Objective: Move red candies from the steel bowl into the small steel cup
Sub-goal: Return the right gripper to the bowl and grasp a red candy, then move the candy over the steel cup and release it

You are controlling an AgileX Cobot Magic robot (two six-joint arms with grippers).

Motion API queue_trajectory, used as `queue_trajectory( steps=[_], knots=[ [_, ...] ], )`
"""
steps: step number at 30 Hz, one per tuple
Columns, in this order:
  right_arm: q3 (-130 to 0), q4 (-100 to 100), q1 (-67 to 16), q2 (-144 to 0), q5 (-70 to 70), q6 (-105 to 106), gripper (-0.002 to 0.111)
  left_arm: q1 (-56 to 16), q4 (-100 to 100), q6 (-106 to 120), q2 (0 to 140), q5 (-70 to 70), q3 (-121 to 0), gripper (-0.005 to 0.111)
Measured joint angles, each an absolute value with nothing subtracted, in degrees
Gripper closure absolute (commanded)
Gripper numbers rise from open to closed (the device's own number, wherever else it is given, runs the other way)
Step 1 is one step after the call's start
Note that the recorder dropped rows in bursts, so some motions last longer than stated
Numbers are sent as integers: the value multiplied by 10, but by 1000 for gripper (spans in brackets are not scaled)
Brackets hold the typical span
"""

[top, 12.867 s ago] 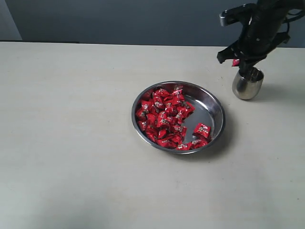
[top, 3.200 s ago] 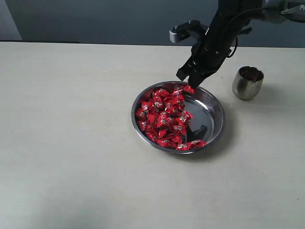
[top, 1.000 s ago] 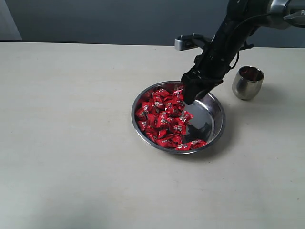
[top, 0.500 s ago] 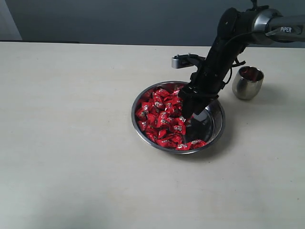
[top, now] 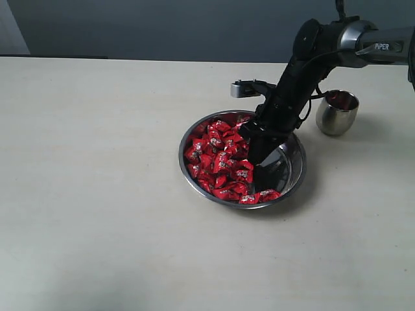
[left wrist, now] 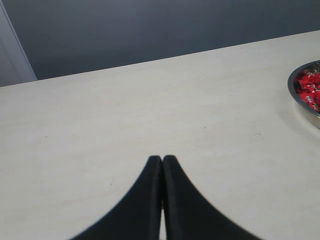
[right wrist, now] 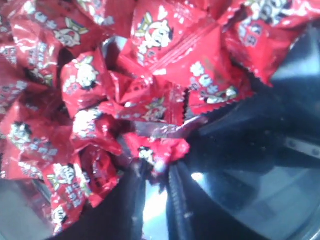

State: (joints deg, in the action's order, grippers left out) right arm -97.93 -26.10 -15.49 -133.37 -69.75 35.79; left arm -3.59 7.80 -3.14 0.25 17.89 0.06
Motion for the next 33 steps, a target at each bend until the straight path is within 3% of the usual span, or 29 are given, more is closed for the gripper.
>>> queue_trajectory(
  steps=[19, 33],
  knots=[
    [-979, -174, -148, -1221, -648, 331, 109, -36, 78, -31, 2, 179, 1, 106],
    [-979, -136, -14, -1190, -577, 246, 109, -36, 78, -31, 2, 179, 1, 106]
  ],
)
